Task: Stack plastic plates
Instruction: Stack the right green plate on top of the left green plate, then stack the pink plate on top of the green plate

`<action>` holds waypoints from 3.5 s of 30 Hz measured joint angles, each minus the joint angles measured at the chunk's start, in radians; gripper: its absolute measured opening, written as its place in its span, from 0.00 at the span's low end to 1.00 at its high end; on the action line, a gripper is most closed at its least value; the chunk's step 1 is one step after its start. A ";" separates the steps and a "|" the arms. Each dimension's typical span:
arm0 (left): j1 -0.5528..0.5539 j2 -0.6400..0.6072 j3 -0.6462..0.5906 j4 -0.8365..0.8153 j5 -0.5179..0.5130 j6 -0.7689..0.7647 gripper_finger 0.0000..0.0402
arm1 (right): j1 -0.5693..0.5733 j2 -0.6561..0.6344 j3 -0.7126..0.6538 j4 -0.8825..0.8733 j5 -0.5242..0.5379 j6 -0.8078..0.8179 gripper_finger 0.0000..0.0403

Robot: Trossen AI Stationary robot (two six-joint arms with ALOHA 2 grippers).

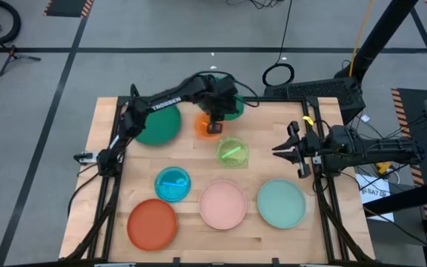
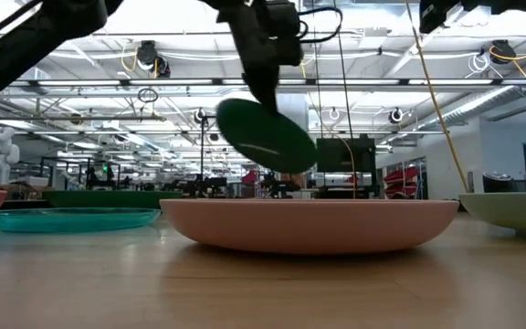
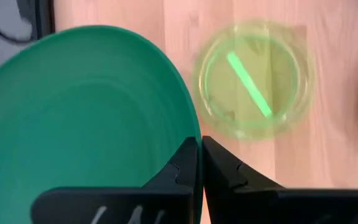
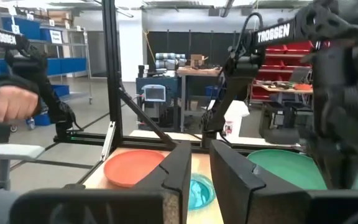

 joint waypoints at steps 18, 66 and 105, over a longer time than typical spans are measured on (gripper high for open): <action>0.052 -0.561 -0.513 0.114 -0.094 -0.278 0.03 | 0.000 0.017 0.000 -0.003 0.002 0.033 0.13; -0.122 -1.141 -1.703 0.758 -0.546 -0.767 0.10 | -0.001 0.024 0.000 0.045 0.006 0.032 0.13; -0.204 -1.180 -1.675 0.946 -0.478 -0.517 0.48 | -0.003 0.161 0.068 -0.001 0.326 0.152 0.13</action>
